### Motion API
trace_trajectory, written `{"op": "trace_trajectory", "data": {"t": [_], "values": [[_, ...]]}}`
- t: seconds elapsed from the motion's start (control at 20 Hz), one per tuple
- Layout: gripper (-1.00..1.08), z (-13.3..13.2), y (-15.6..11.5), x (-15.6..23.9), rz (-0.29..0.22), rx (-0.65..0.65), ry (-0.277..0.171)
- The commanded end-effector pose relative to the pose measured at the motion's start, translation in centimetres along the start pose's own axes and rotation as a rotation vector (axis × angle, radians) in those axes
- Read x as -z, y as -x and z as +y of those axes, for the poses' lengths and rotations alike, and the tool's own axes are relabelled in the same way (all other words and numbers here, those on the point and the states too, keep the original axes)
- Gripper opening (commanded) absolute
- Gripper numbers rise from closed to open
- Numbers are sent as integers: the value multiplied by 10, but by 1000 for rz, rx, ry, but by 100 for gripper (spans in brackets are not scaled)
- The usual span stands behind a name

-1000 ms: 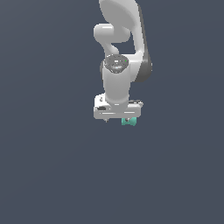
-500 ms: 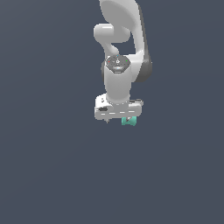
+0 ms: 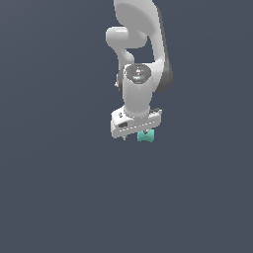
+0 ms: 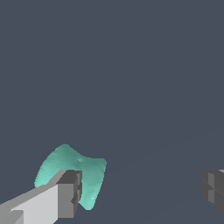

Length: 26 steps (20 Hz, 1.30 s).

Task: Pick up the object and move it to a goal position.

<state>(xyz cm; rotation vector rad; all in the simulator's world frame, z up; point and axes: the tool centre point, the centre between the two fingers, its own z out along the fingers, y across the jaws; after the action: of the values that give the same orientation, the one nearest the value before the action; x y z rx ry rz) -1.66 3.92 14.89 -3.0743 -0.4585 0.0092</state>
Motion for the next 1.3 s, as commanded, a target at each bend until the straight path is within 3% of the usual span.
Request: {"op": "trace_trajectory", "data": {"t": [0.0,1.25], "values": [[100,-5,3,-3,-1,77,3],[100,-59,36,-35,-15,893,26]]}}
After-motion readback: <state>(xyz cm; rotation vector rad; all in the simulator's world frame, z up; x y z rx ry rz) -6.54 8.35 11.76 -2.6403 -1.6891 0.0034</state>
